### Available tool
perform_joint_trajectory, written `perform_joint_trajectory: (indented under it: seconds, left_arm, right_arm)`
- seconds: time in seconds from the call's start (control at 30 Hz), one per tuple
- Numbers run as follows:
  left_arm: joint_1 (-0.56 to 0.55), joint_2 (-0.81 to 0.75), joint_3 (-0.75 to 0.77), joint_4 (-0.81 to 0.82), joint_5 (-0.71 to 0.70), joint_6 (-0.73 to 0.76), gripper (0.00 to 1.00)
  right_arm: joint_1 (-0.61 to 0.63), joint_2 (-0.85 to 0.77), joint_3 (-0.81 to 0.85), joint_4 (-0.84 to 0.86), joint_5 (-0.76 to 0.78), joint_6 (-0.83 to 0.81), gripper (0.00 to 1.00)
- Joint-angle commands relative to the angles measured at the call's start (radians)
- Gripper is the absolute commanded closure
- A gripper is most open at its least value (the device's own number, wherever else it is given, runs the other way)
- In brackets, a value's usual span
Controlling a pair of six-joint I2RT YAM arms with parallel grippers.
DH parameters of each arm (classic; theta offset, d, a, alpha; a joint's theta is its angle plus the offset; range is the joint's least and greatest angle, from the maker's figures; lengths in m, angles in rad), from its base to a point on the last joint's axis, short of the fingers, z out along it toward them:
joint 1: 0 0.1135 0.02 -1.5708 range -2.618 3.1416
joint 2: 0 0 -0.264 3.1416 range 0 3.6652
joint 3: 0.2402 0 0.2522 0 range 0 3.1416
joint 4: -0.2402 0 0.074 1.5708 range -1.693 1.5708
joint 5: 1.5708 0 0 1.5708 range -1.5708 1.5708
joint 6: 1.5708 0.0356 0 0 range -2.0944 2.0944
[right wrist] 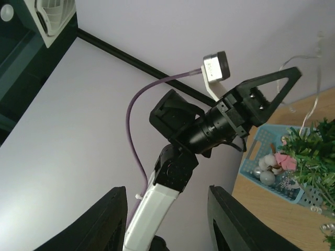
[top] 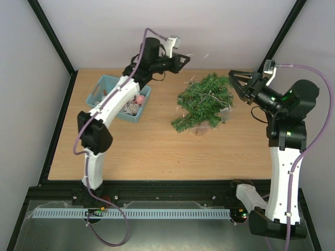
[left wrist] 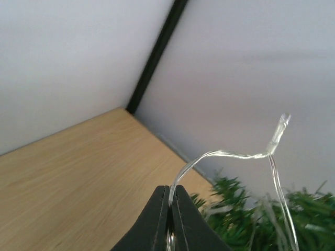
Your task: Decorate the small christmas tree
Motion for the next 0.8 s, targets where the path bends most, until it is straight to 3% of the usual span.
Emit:
perform_joint_trajectory:
  seconds: [0.0,0.33,0.57,0.77]
  left_arm:
    - [-0.034,0.113,0.175,-0.047,0.106,0.046,0.98]
    - [-0.050,0.230,0.228,0.107,0.327,0.041,0.97]
    - [-0.042,0.318,0.340,0.106,0.383,0.030,0.58]
    - [-0.023,0.293,0.319,0.060,0.352,0.066,0.38]
  right_arm:
    - [-0.005,0.014,0.062,-0.007,-0.001,-0.045,0.56]
    - [-0.019,0.036,0.076,-0.031,-0.001,-0.092,0.56]
    - [-0.037,0.047,0.068,-0.034,-0.005,-0.110,0.55]
    - [-0.054,0.047,0.034,-0.008,-0.009,-0.103,0.55]
